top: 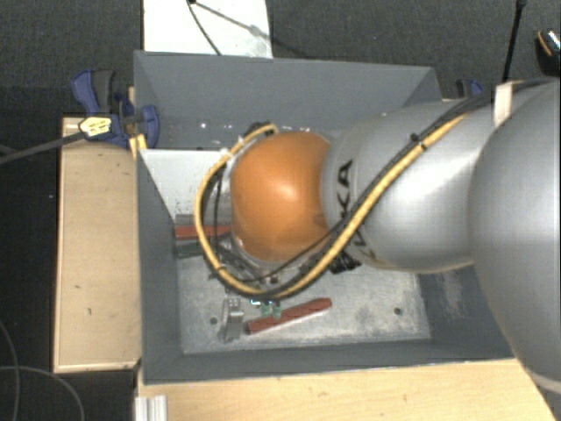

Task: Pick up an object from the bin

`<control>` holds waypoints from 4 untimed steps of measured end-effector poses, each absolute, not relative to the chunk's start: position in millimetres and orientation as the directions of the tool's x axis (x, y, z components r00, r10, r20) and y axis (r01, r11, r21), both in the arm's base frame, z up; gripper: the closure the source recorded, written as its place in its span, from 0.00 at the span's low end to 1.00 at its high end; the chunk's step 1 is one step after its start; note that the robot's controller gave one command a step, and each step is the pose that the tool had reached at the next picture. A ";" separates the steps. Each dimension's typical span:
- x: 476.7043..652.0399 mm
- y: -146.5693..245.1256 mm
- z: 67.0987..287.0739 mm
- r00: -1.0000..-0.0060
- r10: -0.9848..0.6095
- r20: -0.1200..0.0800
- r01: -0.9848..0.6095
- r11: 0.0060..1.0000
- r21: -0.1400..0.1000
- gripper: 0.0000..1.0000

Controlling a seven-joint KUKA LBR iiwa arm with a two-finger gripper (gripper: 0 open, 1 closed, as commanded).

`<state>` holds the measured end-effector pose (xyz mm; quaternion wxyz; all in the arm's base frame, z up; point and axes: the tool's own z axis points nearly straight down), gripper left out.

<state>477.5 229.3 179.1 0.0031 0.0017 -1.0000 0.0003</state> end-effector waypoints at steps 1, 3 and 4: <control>503.8 179.3 66.2 -0.997 -0.078 0.006 -0.078 0.997 -0.002 0.00; 490.8 108.5 71.5 -0.986 -0.167 -0.001 -0.167 0.986 0.001 1.00; 495.5 120.9 231.5 -0.988 -0.157 -0.011 -0.157 0.988 0.001 1.00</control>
Offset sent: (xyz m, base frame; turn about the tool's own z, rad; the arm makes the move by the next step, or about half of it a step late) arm 0.0272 -0.0476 -0.1091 -0.0785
